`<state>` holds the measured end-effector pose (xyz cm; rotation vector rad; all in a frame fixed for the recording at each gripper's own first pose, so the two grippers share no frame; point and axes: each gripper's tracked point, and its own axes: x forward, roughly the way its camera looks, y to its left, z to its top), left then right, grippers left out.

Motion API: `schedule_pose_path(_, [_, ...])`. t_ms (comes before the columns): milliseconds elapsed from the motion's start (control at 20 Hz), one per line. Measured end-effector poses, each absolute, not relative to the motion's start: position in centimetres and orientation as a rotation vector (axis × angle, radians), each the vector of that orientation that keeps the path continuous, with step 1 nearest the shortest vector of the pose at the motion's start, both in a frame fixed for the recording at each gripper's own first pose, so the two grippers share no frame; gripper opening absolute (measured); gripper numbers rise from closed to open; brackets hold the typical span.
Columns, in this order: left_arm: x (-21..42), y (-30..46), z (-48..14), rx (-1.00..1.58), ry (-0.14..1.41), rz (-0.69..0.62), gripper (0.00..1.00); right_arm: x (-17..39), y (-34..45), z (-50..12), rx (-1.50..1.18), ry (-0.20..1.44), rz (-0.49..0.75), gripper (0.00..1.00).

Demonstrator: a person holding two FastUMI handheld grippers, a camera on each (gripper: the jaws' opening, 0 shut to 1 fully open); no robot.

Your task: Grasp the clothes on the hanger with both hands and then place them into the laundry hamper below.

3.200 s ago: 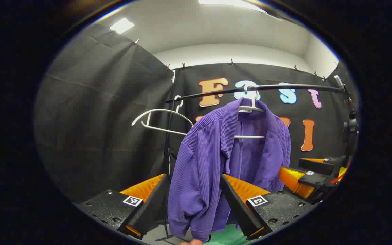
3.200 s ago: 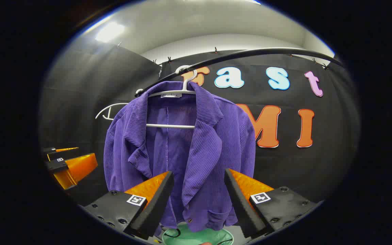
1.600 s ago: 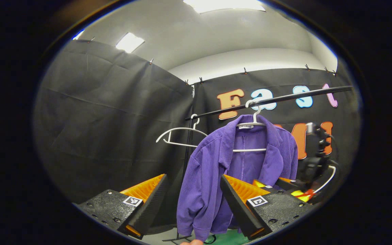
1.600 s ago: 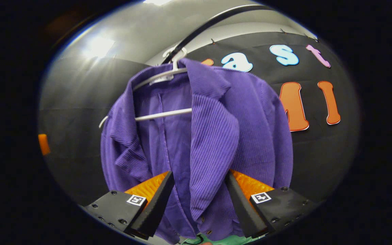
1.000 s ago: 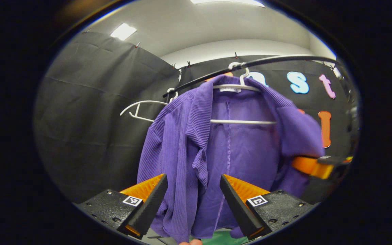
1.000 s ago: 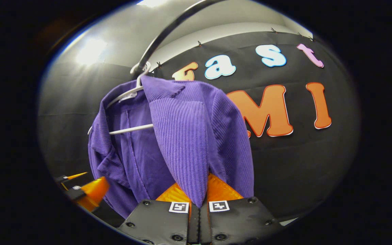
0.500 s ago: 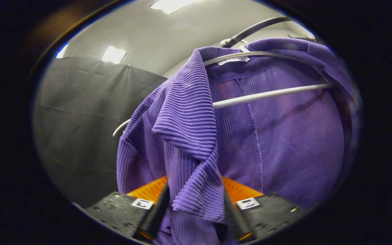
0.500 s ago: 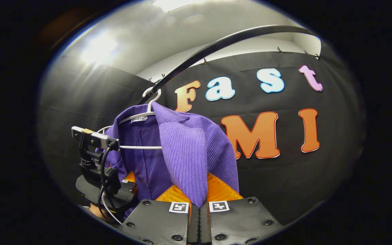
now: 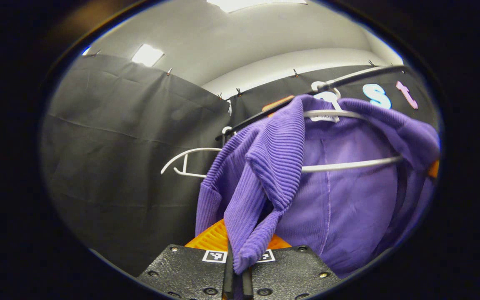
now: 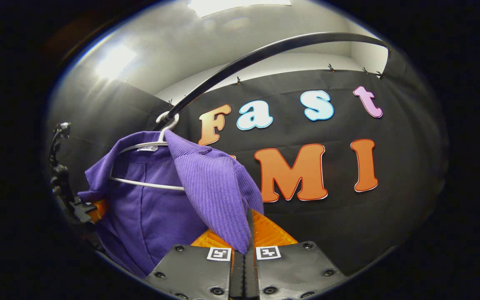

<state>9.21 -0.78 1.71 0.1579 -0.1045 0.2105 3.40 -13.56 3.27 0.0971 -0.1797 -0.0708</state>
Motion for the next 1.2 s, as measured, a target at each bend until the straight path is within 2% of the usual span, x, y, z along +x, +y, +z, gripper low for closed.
schedule_pose_path(300, [7.1,-0.5,9.6,0.15,-0.17,0.178,0.1,5.7,-16.0,3.6,0.149,-0.207,-0.098,0.08])
schedule_pose_path(500, [7.9,2.1,13.7,0.144,-0.198,0.208,0.09,7.2,-16.4,4.5,0.14,-0.239,-0.084,0.08])
schedule_pose_path(600, [8.4,1.7,15.0,0.126,-0.18,0.134,0.09,7.6,-16.5,4.6,0.128,-0.239,-0.086,0.08])
schedule_pose_path(700, [7.8,1.3,14.2,0.108,-0.08,0.028,0.08,7.7,-16.7,4.5,0.103,-0.236,-0.103,0.08])
schedule_pose_path(850, [7.1,1.3,12.8,0.141,-0.004,-0.046,0.08,8.8,-18.0,5.6,0.041,-0.266,-0.134,0.08])
schedule_pose_path(1000, [6.0,0.0,11.5,0.092,0.04,-0.127,0.08,8.5,-18.9,5.9,-0.025,-0.265,-0.176,0.08])
schedule_pose_path(1200, [5.2,-1.4,12.3,0.062,0.067,-0.191,0.11,9.1,-19.3,5.8,-0.014,-0.264,-0.169,0.08])
